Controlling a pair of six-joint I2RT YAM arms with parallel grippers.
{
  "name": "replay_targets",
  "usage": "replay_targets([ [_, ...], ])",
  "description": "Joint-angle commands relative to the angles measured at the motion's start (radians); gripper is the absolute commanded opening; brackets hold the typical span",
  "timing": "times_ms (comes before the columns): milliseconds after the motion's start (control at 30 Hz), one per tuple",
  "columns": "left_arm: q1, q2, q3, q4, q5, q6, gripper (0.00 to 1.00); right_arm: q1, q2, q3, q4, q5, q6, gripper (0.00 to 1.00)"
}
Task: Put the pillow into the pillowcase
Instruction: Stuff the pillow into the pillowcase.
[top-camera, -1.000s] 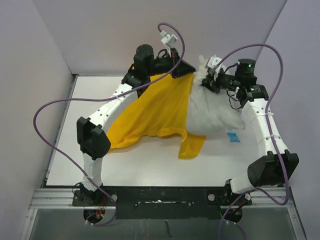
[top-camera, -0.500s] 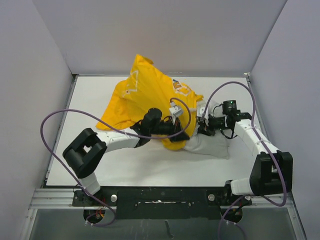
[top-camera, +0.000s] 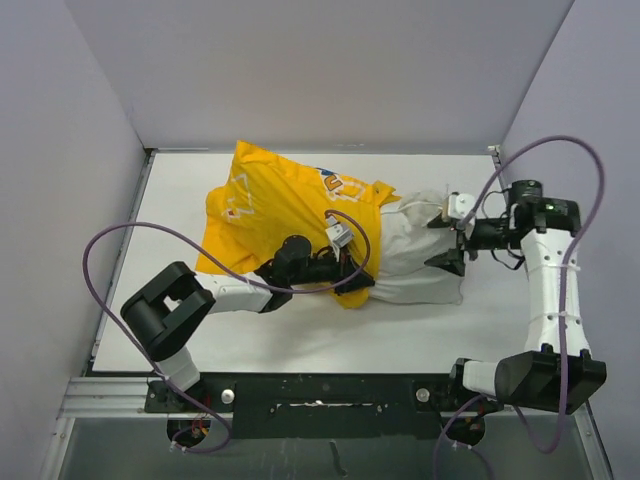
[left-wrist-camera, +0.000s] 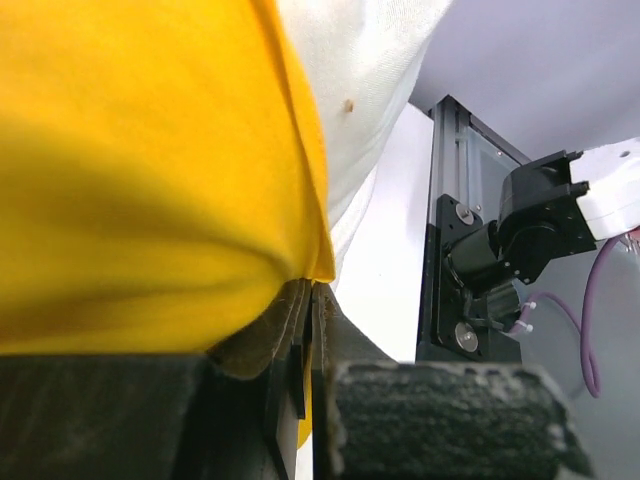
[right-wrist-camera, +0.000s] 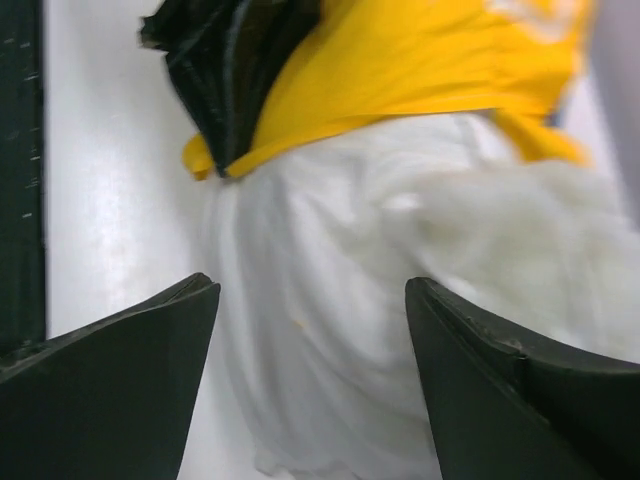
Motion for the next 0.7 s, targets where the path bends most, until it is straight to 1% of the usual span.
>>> replay_targets([
  [0,0.010,-0.102,-0.041,0.031,-0.018,-0.003,0.00,-0.134,0.050,0.237,-0.200,-0.122,-0.060,0.82],
  [33,0.009,-0.111,-0.047,0.027,-0.018,-0.002,0.00,-0.149,0.066,0.257,-0.140,-0.123,0.009,0.85],
  [100,0.006,-0.129,-0.056,0.025,-0.017,-0.002,0.00,-0.157,0.082,0.217,0.044,-0.116,0.194,0.88],
  [167,0.003,-0.144,-0.062,0.023,-0.019,-0.003,0.00,-0.153,0.087,0.128,0.213,-0.124,0.346,0.87],
  [233,0.002,-0.162,-0.065,0.019,-0.019,-0.004,0.00,-0.117,0.084,0.019,0.333,-0.125,0.435,0.83],
  [267,0.004,-0.171,-0.066,0.015,-0.020,-0.004,0.00,-0.075,0.081,-0.029,0.369,-0.105,0.456,0.75],
  [300,0.003,-0.183,-0.066,0.010,-0.021,-0.003,0.00,-0.028,0.079,-0.081,0.394,-0.073,0.469,0.63],
  [333,0.004,-0.197,-0.067,0.001,-0.024,-0.001,0.00,0.026,0.078,-0.129,0.414,-0.047,0.480,0.46],
  [367,0.007,-0.211,-0.067,-0.012,-0.028,0.002,0.00,0.065,0.075,-0.169,0.424,-0.045,0.475,0.31],
  [400,0.010,-0.227,-0.067,-0.026,-0.033,0.007,0.00,0.093,0.071,-0.198,0.397,-0.059,0.428,0.25],
  [433,0.013,-0.244,-0.065,-0.039,-0.039,0.010,0.00,0.109,0.065,-0.208,0.345,-0.071,0.344,0.22],
  [467,0.018,-0.260,-0.067,-0.047,-0.042,0.012,0.00,0.115,0.060,-0.216,0.320,-0.082,0.310,0.20],
  [500,0.023,-0.278,-0.067,-0.049,-0.043,0.011,0.00,0.114,0.051,-0.229,0.326,-0.090,0.307,0.19],
  [533,0.028,-0.292,-0.067,-0.049,-0.040,0.011,0.00,0.113,0.046,-0.243,0.340,-0.088,0.306,0.21],
  [567,0.031,-0.306,-0.067,-0.050,-0.038,0.013,0.00,0.112,0.043,-0.266,0.357,-0.072,0.309,0.25],
  [667,0.039,-0.342,-0.068,-0.068,-0.049,0.023,0.00,0.100,0.053,-0.285,0.402,-0.002,0.334,0.44],
])
